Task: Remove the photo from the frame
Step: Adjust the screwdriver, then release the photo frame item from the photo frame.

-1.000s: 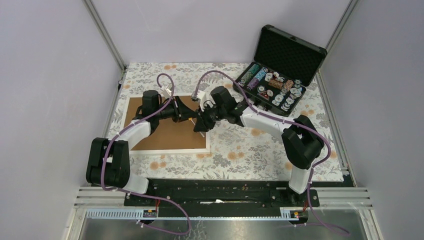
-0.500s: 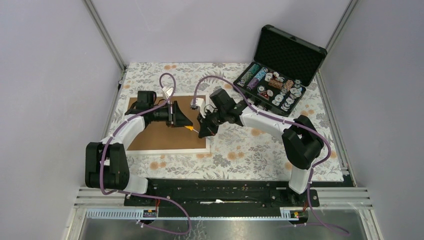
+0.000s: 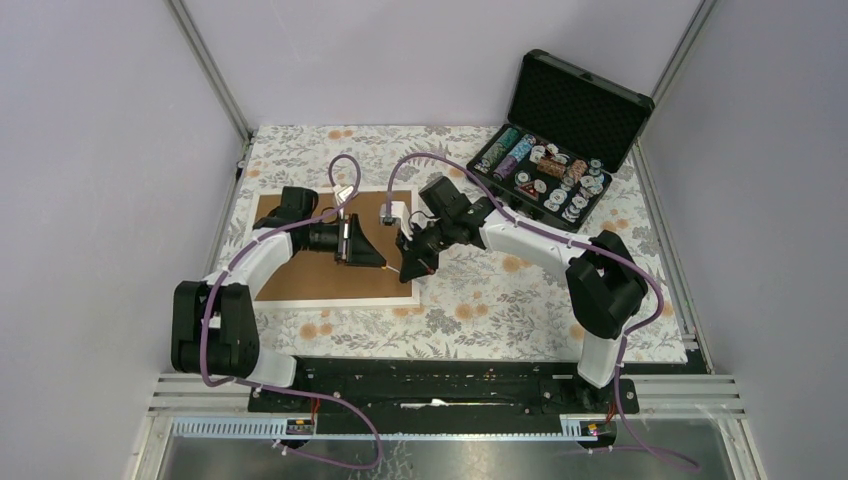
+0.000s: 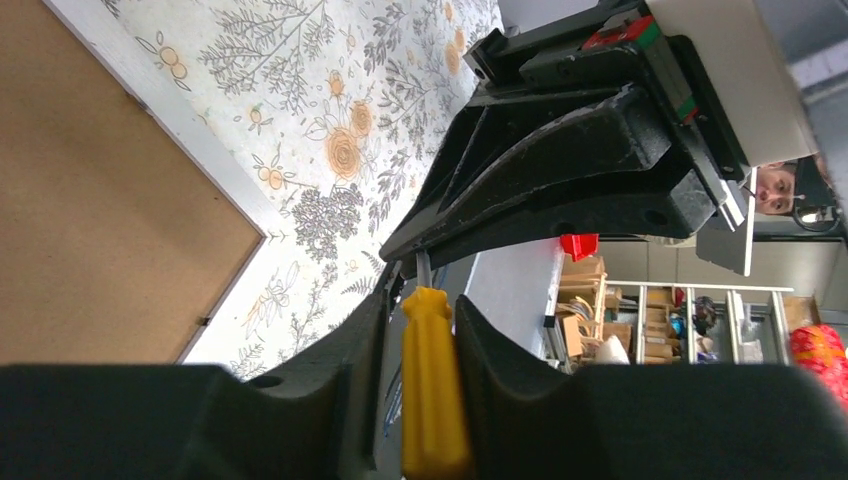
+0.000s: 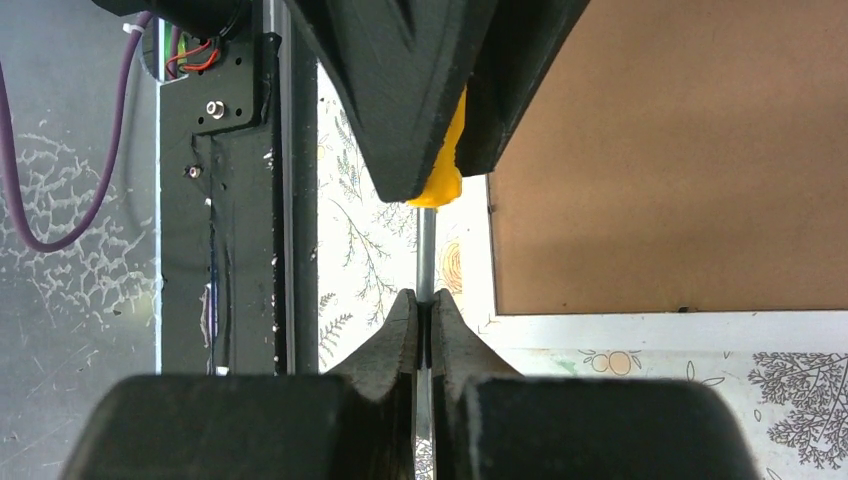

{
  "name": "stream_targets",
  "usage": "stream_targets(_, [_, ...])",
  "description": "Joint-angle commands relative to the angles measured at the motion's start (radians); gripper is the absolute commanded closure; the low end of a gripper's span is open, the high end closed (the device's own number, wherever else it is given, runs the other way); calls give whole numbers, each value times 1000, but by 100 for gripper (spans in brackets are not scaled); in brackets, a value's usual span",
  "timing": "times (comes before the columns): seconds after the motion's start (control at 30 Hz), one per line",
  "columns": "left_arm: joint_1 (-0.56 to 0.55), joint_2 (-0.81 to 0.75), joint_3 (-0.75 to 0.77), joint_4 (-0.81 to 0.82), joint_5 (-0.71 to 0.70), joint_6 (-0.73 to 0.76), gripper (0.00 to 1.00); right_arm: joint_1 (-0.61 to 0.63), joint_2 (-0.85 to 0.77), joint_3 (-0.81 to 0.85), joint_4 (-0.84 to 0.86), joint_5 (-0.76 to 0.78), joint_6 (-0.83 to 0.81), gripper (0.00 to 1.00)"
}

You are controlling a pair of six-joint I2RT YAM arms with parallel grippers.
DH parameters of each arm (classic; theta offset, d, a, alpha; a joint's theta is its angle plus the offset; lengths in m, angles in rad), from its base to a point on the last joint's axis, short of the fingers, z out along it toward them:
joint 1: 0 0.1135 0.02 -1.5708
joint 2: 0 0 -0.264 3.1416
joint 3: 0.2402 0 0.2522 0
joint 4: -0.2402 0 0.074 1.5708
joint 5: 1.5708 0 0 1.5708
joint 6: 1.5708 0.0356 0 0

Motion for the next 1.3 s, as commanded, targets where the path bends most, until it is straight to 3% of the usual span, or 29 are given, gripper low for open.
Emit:
stream_targets(0.0, [-4,22,5,2,47,35,70,7,-10,47,-39,-55,-52,100])
stream_targets(0.03, [-4,24,6,2,46,36,74,8,-12,47,-43,-55,-59,100])
stream_targets(0.13, [-4,25,0,-1,53,36,99,7,-13,49,-42,-43,-44,97])
stream_targets(0.27, [45,-13,-106,184,-29,-130,100,-37,13,68,32,-35,134,47])
stream_targets(0.33, [95,-15,-151,277,-54,-203,100,-84,18,42,125,-24,263,38])
stream_targets(0.43, [146,59,-132,243,-53,-153,100,-157,18,-14,229,8,412,26])
stream_targets(0.57, [181,169,-116,227,-63,-102,100,-206,16,-111,304,83,497,24])
stream_targets(0.7, [194,176,-139,327,-101,-153,100,-216,50,-168,339,144,529,28])
stream_targets(0.83, [195,200,-142,461,-112,-220,100,-218,96,-188,417,150,596,35])
stream_targets(1.27, [154,256,-132,501,-156,-226,100,-212,209,-180,493,152,679,53])
